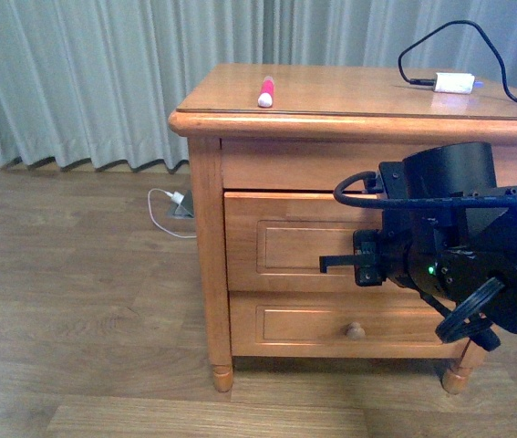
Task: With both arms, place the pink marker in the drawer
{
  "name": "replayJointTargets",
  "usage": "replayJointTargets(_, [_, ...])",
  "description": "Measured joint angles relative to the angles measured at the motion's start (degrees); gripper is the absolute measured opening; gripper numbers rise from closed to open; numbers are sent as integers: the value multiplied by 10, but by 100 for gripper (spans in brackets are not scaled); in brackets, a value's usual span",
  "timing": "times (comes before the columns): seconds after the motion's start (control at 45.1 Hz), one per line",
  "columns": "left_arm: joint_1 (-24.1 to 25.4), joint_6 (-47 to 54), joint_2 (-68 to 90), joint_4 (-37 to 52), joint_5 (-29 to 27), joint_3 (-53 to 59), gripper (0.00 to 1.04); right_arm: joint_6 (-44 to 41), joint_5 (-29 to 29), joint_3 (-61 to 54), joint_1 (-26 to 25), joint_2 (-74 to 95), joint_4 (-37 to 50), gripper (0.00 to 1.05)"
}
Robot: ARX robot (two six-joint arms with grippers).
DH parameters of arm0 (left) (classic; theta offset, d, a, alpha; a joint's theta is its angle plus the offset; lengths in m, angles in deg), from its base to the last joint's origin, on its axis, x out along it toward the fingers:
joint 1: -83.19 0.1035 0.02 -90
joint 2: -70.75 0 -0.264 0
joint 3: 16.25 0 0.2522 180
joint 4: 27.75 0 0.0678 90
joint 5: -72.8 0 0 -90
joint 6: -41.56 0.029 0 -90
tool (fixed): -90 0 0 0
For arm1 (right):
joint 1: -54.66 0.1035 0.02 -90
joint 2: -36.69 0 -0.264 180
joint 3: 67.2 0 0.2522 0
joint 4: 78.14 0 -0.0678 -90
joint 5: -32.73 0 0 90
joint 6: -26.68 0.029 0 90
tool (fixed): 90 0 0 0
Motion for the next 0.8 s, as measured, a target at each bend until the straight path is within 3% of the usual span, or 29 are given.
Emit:
replayJointTargets(0.665, [0, 0, 0, 0, 0, 0, 99, 12, -38, -332, 10, -262, -36, 21])
replayJointTargets(0.798, [0, 0, 0, 0, 0, 0, 99, 28, -30, -368, 9, -287, -34, 45])
